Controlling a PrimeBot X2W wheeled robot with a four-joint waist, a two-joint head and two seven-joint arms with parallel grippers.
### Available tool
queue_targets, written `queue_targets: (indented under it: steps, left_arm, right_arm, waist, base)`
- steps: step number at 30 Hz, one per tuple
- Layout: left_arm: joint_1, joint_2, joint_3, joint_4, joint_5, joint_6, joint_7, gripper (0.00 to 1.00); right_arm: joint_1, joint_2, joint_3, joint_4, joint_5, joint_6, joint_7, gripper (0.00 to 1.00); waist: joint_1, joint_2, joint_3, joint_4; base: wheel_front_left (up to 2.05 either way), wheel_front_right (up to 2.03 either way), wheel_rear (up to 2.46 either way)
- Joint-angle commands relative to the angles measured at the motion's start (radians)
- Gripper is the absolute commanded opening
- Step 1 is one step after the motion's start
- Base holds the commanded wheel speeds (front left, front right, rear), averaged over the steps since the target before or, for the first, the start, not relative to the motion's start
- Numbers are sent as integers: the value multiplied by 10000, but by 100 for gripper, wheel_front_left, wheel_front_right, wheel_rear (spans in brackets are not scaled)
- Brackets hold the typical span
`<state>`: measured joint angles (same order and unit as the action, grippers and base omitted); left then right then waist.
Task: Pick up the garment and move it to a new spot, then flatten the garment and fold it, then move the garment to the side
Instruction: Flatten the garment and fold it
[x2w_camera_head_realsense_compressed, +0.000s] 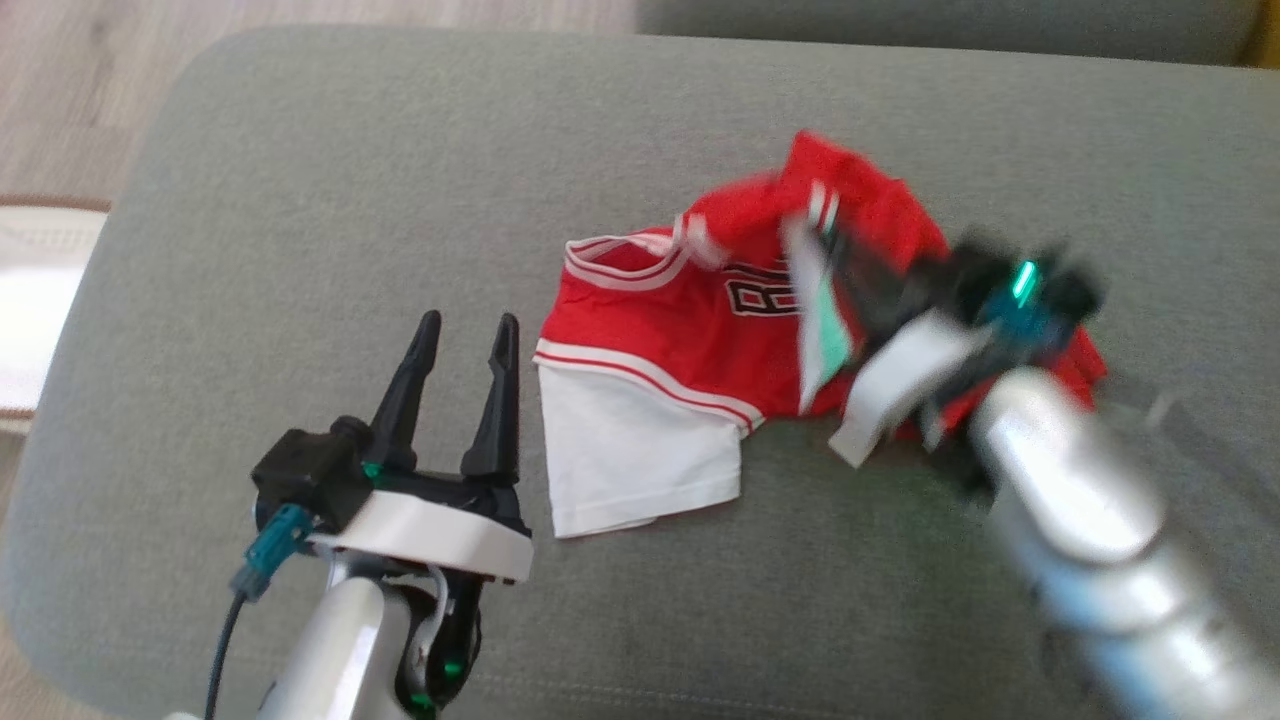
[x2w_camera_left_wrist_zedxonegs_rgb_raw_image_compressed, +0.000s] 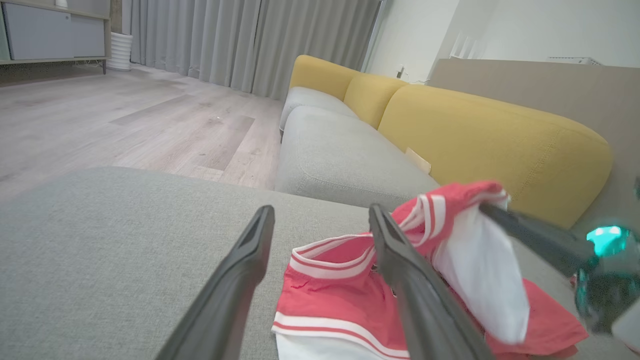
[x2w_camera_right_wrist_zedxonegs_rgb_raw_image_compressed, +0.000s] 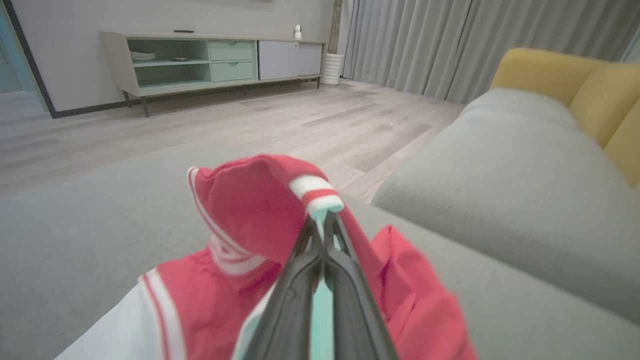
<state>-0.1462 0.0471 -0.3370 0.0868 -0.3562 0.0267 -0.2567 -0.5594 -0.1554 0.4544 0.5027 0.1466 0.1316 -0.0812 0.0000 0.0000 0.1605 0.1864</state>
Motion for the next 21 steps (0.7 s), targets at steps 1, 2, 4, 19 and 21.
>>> queue_targets:
  steps: [1,2,4,19,21]
  left_arm:
    - [-285,31,266,-395,-60,18,-51,100]
    - [-334,31,201,-402,-93,13,-51,100]
    - [-455,31,13,-423,-191,11,-51,100]
    - [-923,31,-779,-573,-788,290,-51,100]
    - [-941,31,-690,-571,-766,333,-51,100]
  right_arm:
    - [-907,-157,49,-510,-70,-9,146,0]
    - [-1319,-371,93,-572,-81,-9,357,0]
    - [-2188,-894,262,-529,-90,-9,779,0]
    - [-7887,-2662,3070,4293,440,-9,1300,100]
    - [-8116,-2393,3463,4775,608,-9,1272,100]
  waist:
    - [0,0,143,181]
    - [0,0,218,308]
    - [0,0,399,636]
    - [0,0,1463,2526]
    - [0,0,1457,2355]
  base:
    - [0,0,0]
    - [0,0,0]
    - [0,0,0]
    - [0,0,0]
    - [0,0,0]
